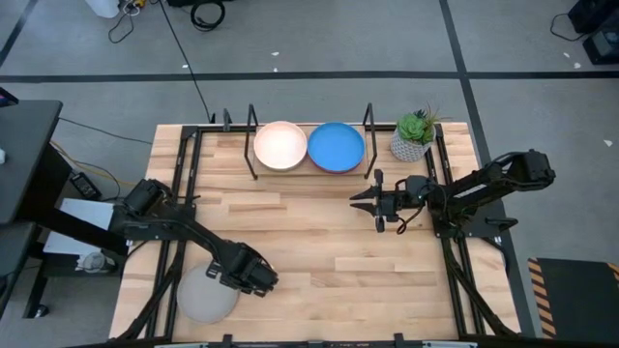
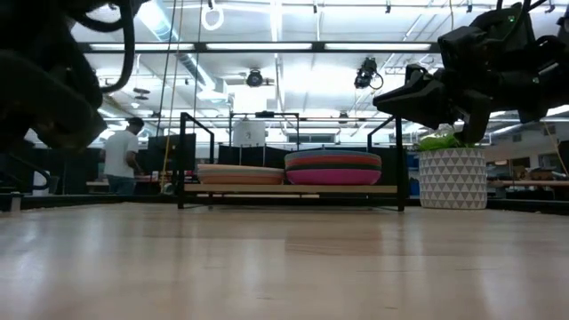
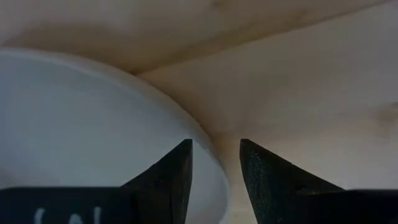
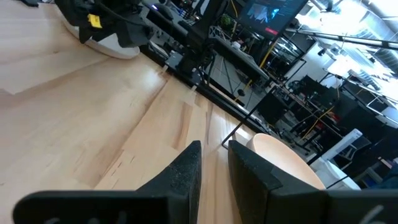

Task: Place and stack plates onto a shelf
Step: Stack the gray plate on top of the light orange plate on the shelf

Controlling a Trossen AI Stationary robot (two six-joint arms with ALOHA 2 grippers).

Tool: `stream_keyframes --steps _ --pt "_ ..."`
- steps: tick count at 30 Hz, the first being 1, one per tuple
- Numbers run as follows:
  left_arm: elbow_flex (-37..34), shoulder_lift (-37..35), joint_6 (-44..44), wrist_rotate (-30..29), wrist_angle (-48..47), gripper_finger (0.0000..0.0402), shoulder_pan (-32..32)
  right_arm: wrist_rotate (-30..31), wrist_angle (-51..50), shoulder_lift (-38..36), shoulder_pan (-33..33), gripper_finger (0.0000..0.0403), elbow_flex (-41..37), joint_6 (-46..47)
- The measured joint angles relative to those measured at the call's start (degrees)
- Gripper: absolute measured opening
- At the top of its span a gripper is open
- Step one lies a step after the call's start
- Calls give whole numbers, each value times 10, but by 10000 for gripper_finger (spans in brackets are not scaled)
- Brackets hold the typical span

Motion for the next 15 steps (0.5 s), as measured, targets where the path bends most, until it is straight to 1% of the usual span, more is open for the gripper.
stream_keyframes --steps 3,5,7,10,11,13,15 --pt "0 12 14 2 4 132 0 0 2 0 0 86 0 0" --pt "0 15 26 8 9 112 1 0 2 0 0 86 0 0" --pt "0 15 31 10 6 83 4 0 2 0 0 86 0 0" --pt "1 14 49 19 5 27 13 -4 3 0 0 86 0 0" --pt "2 13 62 25 3 17 16 -4 3 0 0 86 0 0" --pt "15 13 91 47 3 15 25 -5 3 0 0 86 0 0" --pt "39 13 138 67 2 15 34 -5 3 0 0 86 0 0"
